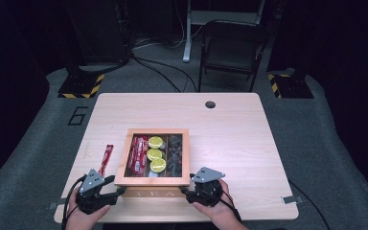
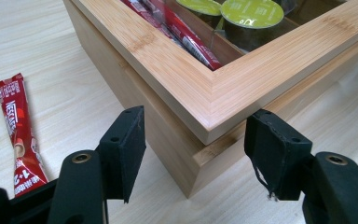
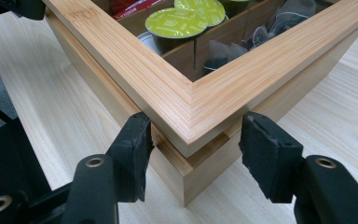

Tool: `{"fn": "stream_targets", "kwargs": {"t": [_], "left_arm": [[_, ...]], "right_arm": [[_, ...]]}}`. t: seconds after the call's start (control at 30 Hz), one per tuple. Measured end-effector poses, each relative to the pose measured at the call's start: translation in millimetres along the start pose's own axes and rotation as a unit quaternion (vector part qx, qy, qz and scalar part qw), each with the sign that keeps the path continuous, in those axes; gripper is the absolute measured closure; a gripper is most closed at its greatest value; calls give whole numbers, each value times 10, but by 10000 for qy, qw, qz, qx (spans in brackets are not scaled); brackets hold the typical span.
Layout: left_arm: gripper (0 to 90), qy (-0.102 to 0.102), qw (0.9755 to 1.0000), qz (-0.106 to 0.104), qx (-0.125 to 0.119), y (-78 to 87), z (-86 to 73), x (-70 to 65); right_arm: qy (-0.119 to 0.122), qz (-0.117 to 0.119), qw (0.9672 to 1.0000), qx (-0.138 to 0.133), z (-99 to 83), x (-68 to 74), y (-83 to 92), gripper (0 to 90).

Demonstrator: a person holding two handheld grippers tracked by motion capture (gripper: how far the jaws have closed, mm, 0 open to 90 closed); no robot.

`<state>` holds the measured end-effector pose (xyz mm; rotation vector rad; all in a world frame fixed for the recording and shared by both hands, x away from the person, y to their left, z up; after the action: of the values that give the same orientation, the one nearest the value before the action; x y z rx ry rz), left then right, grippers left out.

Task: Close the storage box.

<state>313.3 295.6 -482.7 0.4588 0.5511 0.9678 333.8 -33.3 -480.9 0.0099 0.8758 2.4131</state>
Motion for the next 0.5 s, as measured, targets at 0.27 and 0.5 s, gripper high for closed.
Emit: {"fn": "stream_targets", "kwargs": {"t": [0.27, 0.5], "left_arm": [[368, -26, 10000, -25, 26, -13, -12, 14], [349, -131, 9998, -96, 85, -39, -20, 6]], "right_arm": [[40, 16, 10000, 28, -9, 4, -11, 433], [-2, -2, 9999, 111, -21, 24, -20, 431]]}}
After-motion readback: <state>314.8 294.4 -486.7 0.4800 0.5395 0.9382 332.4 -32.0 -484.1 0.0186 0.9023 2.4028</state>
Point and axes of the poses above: each handheld gripper's, and its own axes: y roughly backward along the jaws, z roughly out of its top, x roughly to its left, the point moved 3 cm from there along -y, roughly forward along the jaws, and after that the axes turned 14 degrees about y, right-handed, at the moved point
